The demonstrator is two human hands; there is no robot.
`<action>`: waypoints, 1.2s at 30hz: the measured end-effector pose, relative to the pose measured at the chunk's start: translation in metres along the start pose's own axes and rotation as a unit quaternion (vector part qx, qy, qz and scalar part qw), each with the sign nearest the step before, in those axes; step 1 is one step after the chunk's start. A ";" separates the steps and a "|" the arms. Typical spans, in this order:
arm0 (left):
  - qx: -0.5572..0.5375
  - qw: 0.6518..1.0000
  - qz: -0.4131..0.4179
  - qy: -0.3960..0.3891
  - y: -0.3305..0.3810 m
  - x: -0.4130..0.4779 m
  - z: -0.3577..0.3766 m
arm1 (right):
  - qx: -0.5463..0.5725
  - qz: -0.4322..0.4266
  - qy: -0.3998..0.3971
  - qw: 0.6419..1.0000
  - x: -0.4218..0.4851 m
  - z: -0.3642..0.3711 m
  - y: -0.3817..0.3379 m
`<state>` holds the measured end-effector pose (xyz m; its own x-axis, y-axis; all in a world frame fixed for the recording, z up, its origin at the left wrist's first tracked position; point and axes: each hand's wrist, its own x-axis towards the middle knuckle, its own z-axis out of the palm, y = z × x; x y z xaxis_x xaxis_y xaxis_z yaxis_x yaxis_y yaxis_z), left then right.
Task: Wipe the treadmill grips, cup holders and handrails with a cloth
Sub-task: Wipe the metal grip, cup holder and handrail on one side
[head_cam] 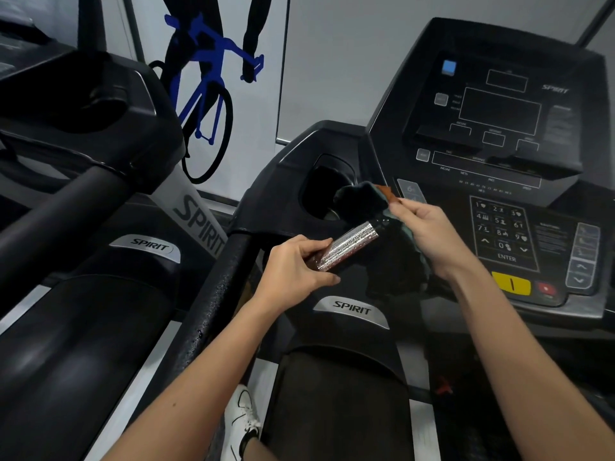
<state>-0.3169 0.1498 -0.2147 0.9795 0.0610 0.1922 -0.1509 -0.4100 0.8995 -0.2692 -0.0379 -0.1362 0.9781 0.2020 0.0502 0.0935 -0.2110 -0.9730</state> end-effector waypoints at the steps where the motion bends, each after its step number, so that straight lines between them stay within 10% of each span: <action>1: 0.000 1.000 0.000 0.000 0.000 0.000 0.000 | 0.028 0.016 0.012 0.999 -0.003 0.000 0.003; 11: 0.007 1.000 0.001 0.000 -0.001 0.000 0.000 | -0.082 -0.127 0.020 0.988 -0.016 -0.010 0.005; 24: -0.003 1.000 -0.002 0.000 0.001 0.000 0.000 | 0.022 -0.018 0.097 0.995 -0.018 -0.009 0.024; 36: -0.008 1.000 -0.014 -0.001 0.001 0.000 0.000 | 0.003 -0.074 -0.080 0.994 -0.020 -0.021 0.020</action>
<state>-0.3172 0.1490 -0.2135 0.9836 0.0703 0.1658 -0.1255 -0.3927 0.9111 -0.2834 -0.0659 -0.1517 0.9115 0.3801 0.1572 0.2329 -0.1617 -0.9590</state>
